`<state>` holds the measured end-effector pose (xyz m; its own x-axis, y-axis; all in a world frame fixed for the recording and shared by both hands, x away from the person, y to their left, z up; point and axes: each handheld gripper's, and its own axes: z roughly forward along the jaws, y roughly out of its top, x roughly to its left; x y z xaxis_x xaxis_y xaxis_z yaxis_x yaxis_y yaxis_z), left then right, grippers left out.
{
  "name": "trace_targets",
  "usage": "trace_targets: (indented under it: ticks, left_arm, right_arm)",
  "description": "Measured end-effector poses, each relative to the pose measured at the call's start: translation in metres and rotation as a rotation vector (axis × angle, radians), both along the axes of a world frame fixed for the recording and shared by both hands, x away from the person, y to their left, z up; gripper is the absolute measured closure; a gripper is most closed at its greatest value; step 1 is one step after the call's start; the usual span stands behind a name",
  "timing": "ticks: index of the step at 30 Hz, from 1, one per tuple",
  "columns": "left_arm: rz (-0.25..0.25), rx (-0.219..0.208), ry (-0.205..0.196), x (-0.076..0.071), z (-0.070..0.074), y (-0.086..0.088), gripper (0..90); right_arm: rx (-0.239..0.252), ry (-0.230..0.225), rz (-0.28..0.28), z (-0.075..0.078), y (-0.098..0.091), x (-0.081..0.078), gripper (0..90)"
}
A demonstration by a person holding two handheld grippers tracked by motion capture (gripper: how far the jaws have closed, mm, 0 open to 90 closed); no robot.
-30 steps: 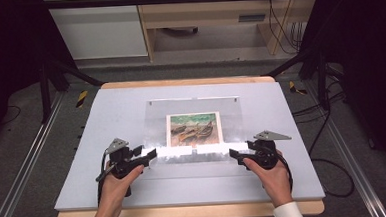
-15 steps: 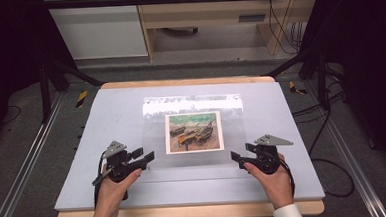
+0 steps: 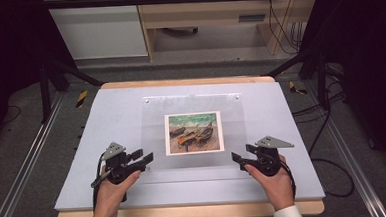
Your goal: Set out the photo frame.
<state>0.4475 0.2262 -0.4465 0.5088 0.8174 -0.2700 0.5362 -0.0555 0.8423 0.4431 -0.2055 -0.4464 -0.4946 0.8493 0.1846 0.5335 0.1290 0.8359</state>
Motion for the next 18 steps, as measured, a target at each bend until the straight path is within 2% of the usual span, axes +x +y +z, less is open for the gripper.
trace_targets:
  ticks: [18]
  left_arm:
    - [-0.004, 0.017, -0.013, -0.0058, 0.0008, 0.0001, 50.3]
  right_arm:
    - [-0.021, -0.015, 0.001, 0.0008, -0.0002, -0.006, 35.7]
